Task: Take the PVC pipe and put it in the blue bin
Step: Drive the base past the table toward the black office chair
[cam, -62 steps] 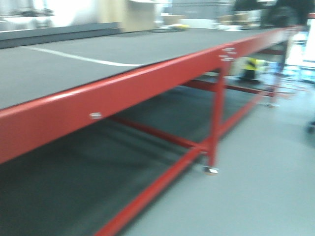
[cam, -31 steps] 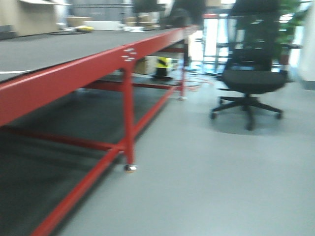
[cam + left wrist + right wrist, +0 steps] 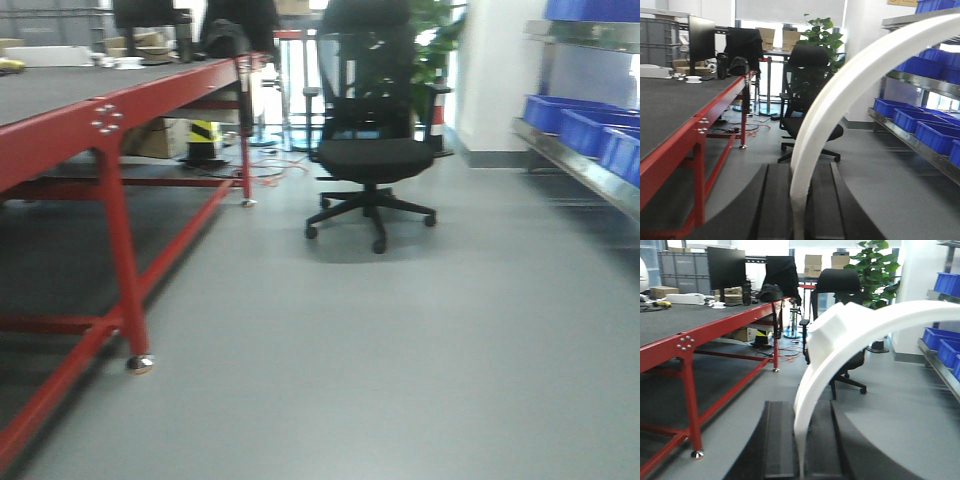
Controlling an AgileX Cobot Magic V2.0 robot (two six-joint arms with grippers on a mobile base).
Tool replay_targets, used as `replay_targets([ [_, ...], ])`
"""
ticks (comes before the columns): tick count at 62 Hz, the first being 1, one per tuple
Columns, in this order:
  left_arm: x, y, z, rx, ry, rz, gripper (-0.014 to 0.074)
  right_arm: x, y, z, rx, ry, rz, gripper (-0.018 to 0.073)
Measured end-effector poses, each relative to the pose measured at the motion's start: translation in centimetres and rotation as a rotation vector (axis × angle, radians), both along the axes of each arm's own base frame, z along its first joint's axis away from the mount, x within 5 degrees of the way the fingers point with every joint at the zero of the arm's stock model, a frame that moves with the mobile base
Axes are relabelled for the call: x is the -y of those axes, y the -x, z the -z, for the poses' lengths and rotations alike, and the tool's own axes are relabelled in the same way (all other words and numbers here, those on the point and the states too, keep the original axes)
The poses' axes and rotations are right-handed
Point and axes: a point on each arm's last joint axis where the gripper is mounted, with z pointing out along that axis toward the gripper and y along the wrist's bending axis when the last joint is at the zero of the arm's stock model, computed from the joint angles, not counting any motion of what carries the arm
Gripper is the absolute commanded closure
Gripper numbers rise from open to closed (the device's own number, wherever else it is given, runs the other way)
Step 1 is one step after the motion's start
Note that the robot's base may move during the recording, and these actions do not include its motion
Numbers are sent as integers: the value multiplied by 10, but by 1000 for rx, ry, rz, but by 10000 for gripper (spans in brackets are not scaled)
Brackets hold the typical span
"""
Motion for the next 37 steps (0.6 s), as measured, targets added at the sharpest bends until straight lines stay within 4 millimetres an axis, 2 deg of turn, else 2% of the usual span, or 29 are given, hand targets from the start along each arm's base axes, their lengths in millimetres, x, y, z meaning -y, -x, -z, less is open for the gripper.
replay_targets([
  [37, 0, 0, 0, 0, 0, 0, 708, 0, 0, 0, 0, 0, 0, 721],
])
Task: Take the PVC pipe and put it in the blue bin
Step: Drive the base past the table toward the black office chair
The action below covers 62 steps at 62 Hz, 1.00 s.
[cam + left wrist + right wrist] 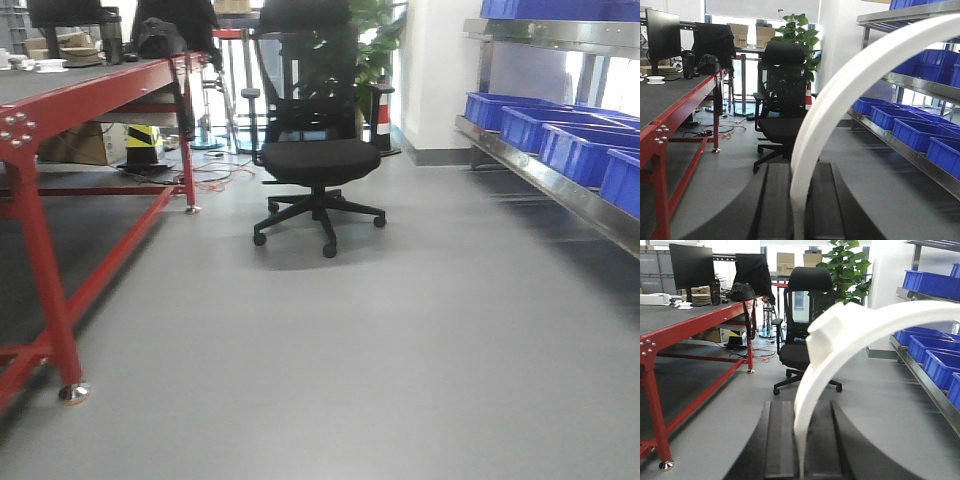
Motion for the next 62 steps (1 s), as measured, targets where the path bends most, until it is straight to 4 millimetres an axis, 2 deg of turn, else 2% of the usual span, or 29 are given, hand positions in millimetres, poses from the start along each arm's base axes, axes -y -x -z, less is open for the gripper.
replay_targets([
  [62, 0, 0, 0, 0, 0, 0, 708, 0, 0, 0, 0, 0, 0, 721],
])
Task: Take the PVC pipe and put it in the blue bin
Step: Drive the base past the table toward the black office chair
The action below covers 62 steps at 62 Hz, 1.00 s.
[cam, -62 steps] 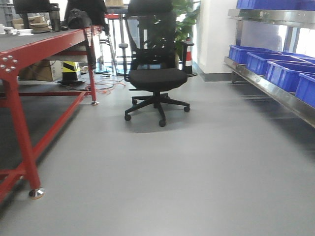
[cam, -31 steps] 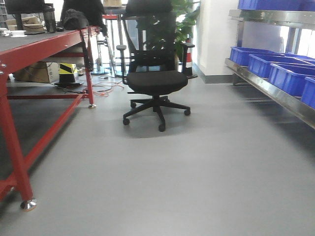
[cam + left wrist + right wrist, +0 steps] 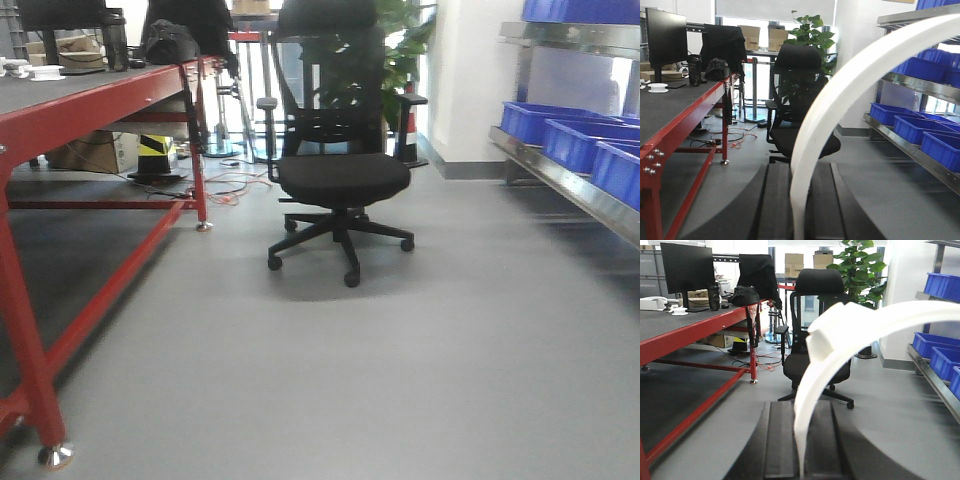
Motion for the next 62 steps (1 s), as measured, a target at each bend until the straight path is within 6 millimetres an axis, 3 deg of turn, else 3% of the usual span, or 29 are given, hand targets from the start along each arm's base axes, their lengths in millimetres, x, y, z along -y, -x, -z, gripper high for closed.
replay_targets([
  [62, 0, 0, 0, 0, 0, 0, 708, 0, 0, 0, -2, 0, 0, 721],
])
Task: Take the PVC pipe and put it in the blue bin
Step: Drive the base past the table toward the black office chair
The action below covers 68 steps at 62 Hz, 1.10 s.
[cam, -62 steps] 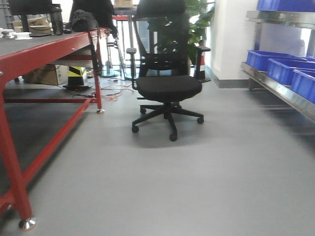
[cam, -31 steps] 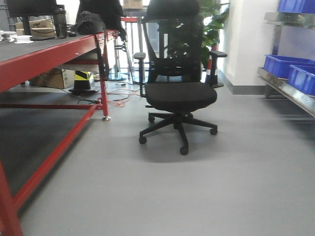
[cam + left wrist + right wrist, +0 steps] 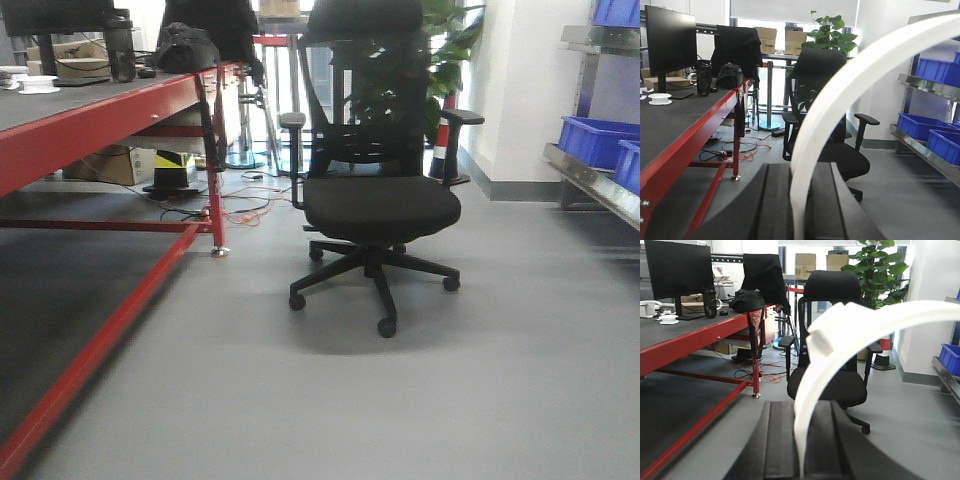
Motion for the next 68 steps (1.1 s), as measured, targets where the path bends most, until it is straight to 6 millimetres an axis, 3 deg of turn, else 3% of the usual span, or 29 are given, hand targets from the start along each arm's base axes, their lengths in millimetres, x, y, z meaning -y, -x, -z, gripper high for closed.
replay_targets([
  [68, 0, 0, 0, 0, 0, 0, 708, 0, 0, 0, 0, 0, 0, 721],
])
